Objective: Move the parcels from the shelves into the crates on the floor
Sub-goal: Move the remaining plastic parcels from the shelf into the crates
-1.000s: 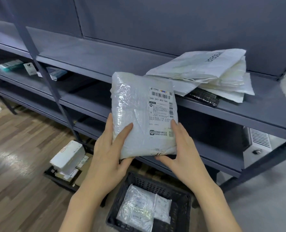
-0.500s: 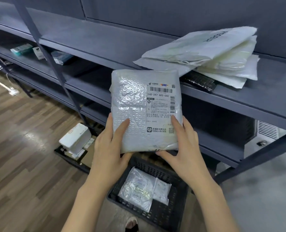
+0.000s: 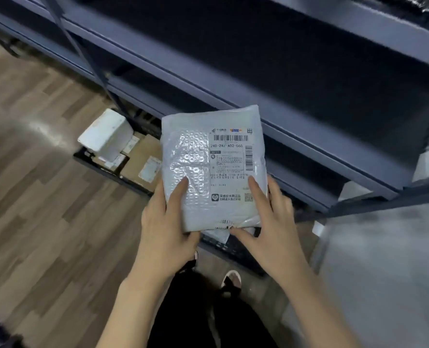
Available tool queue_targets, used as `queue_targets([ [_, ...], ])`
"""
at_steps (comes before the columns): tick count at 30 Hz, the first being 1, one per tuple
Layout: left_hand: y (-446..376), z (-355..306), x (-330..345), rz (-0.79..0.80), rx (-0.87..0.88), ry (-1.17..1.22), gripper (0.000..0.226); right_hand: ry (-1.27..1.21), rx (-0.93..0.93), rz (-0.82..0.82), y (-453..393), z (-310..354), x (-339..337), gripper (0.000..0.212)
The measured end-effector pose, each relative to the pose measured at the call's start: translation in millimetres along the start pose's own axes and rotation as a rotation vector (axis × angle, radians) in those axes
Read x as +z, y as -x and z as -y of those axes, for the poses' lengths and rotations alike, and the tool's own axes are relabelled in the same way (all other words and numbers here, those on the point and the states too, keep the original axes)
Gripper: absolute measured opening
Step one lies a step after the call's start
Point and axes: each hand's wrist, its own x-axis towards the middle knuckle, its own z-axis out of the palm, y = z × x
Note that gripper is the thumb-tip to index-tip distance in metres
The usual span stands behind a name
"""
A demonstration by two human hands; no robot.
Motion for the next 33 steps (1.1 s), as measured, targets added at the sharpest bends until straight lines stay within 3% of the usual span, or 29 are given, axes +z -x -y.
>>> queue_targets([
  [7, -12, 78, 67, 0.276, 0.035, 0.040, 0.094, 0.011, 0.214, 0.067, 0, -46, 97, 0.100],
  [22, -43, 190, 230, 0.591, 0.295, 0.056, 0.077, 0.003, 0.502, -0.039, 23, -166, 253, 0.102],
  [29, -15, 252, 358, 0.754, 0.218, -0.046, 0.088, -0.053, 0.614, 0.150, 52, -270, 354, 0.100],
  [33, -14, 286, 434, 0.915, 0.183, -0.044, 0.088, -0.143, 0.682, 0.335, 54, -327, 399, 0.112],
])
